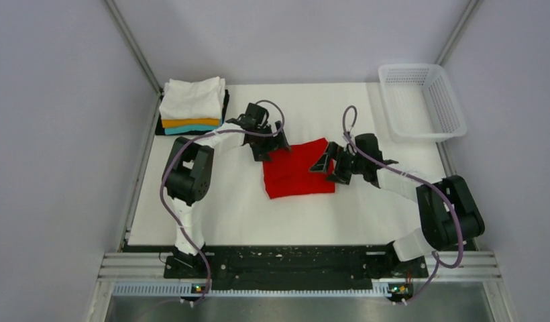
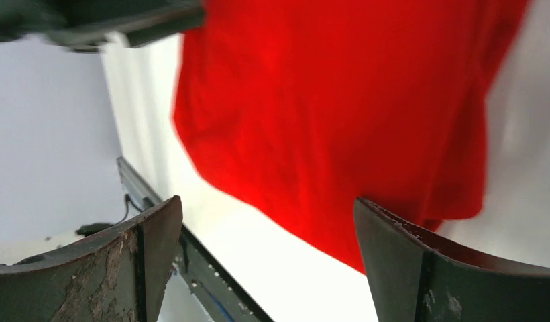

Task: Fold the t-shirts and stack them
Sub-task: Smooth out wrinkles on the folded tshirt, then put the neatly folded tshirt into the corner of the board with the left arm

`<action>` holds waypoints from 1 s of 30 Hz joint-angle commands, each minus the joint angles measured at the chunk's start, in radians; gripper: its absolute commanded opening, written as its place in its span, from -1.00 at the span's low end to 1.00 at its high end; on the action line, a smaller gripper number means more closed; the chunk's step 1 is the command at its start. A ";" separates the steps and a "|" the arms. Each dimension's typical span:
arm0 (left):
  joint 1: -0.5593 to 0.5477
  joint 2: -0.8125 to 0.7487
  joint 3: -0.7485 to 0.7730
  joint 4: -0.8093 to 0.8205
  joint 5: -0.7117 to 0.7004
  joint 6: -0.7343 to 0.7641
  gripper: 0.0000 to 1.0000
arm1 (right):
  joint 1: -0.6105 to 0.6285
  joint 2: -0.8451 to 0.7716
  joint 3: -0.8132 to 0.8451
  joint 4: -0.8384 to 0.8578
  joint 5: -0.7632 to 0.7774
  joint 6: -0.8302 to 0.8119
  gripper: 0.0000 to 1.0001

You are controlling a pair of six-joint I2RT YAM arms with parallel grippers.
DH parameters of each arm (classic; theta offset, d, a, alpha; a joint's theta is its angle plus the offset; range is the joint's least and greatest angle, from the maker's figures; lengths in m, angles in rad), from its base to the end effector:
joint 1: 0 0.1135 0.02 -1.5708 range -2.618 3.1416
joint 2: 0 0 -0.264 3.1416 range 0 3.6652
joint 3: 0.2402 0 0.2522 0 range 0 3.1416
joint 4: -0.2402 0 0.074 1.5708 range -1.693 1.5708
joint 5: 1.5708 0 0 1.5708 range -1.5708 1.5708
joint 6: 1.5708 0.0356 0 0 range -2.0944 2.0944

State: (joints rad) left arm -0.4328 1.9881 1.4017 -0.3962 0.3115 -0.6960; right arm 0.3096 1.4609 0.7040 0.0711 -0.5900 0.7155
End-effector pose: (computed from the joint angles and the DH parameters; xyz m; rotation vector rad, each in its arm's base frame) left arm 0.3804 -0.1878 0.1795 -0.2268 2.6910 -0.7949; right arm 0.2706 0.1074 0.1857 0.1441 2.4013 1.1838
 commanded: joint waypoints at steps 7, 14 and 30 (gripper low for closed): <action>0.034 0.061 0.021 0.028 0.017 0.011 0.94 | -0.027 0.128 -0.071 -0.064 0.207 -0.033 0.93; 0.030 -0.118 0.042 0.002 -0.022 0.039 0.97 | -0.026 -0.103 0.012 -0.200 0.229 -0.089 0.93; 0.026 -0.307 -0.231 -0.043 -0.239 -0.040 0.97 | -0.041 -0.860 -0.151 -0.459 0.806 -0.037 0.97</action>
State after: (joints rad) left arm -0.4046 1.6413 1.1965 -0.4286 0.0868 -0.7116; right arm 0.2752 0.6785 0.5877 -0.3172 0.1150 0.6846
